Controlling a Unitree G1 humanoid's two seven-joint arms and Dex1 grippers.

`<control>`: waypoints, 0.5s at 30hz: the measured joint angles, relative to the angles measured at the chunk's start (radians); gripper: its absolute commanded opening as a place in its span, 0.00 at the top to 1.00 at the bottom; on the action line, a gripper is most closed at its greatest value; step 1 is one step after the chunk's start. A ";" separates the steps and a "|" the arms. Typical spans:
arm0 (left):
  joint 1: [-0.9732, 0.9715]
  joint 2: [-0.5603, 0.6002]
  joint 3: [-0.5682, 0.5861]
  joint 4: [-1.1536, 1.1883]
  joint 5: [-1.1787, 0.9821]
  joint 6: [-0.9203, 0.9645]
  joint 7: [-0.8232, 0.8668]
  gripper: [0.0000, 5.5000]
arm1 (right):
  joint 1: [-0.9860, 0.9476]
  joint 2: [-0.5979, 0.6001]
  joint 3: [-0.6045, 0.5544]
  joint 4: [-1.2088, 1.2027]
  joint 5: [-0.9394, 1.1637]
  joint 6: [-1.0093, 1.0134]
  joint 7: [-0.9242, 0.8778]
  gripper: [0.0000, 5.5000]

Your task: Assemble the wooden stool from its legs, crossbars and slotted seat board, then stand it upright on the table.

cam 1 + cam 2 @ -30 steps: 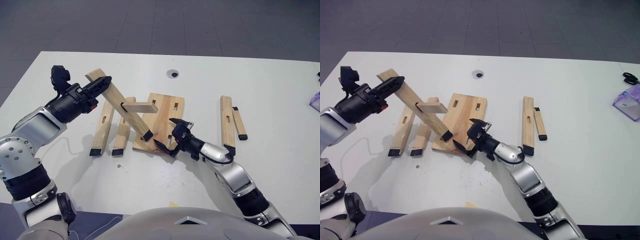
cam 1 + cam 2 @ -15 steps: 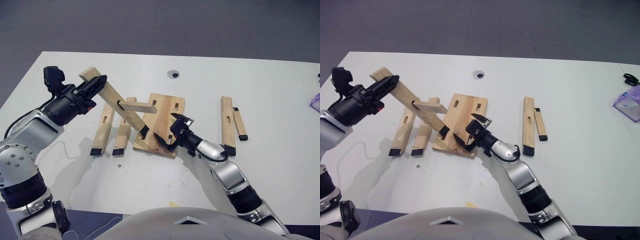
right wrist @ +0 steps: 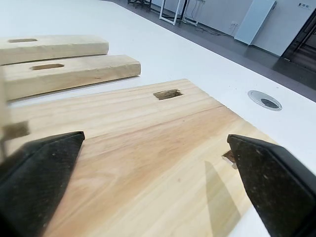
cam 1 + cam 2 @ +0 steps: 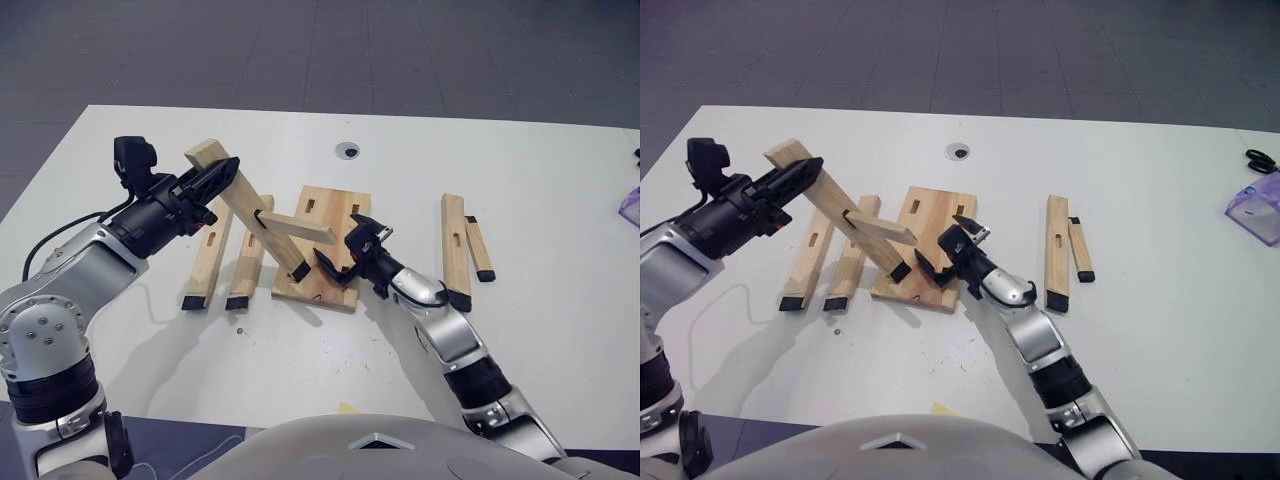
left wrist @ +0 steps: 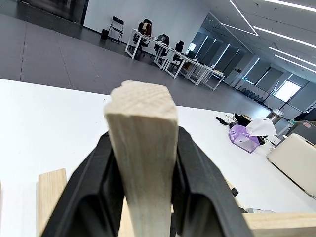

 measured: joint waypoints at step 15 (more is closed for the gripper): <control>-0.164 -0.079 -0.236 0.115 0.301 -0.168 -0.128 0.81 | -0.132 0.045 -0.193 0.259 0.031 -0.049 -0.135 0.02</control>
